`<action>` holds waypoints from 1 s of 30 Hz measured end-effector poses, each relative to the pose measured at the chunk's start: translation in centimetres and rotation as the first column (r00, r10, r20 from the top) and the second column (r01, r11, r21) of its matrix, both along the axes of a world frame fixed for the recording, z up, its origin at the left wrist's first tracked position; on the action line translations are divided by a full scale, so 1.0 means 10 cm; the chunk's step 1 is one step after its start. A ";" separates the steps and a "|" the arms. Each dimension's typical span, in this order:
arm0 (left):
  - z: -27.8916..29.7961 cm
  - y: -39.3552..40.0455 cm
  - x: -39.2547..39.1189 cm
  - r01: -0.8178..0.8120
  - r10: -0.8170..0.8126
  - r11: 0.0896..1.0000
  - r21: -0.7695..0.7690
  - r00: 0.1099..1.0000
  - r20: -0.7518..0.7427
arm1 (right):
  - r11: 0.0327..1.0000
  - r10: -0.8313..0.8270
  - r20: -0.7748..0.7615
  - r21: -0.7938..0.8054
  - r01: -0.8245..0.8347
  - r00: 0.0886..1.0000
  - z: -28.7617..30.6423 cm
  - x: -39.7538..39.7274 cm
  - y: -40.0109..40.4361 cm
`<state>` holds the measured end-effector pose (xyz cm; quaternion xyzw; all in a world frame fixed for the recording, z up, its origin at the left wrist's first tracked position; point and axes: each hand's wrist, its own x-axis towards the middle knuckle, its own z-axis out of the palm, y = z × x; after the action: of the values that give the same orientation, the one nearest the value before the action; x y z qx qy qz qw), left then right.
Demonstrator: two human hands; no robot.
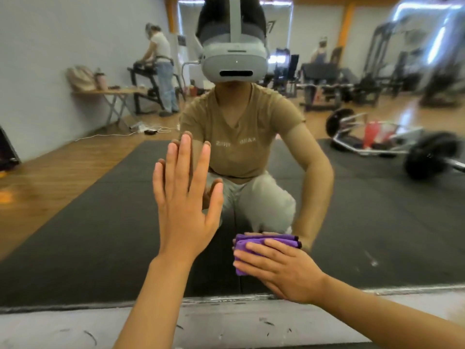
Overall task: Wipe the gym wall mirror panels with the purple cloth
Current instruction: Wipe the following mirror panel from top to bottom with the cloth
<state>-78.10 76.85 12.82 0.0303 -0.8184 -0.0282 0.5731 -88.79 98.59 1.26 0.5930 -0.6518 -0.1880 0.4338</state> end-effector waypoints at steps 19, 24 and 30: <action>0.00 -0.38 0.18 -0.022 0.022 1.000 0.008 0.999 -0.025 | 0.830 0.175 0.069 -0.547 -0.110 0.982 1.78 0.17 -0.54; 0.01 -0.37 0.19 -0.037 0.037 0.999 0.013 0.999 -0.023 | 0.997 0.010 -0.107 0.080 -0.002 0.994 0.65 0.09 -0.31; 0.03 -0.39 0.20 -0.046 0.046 0.999 0.007 0.999 -0.014 | 0.993 0.078 -0.098 0.100 -0.068 0.992 1.00 0.03 -0.28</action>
<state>-76.12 72.97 13.16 0.0510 -0.8133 -0.0181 0.5794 -88.53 95.75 11.27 0.6264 -0.5969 -0.2333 0.4438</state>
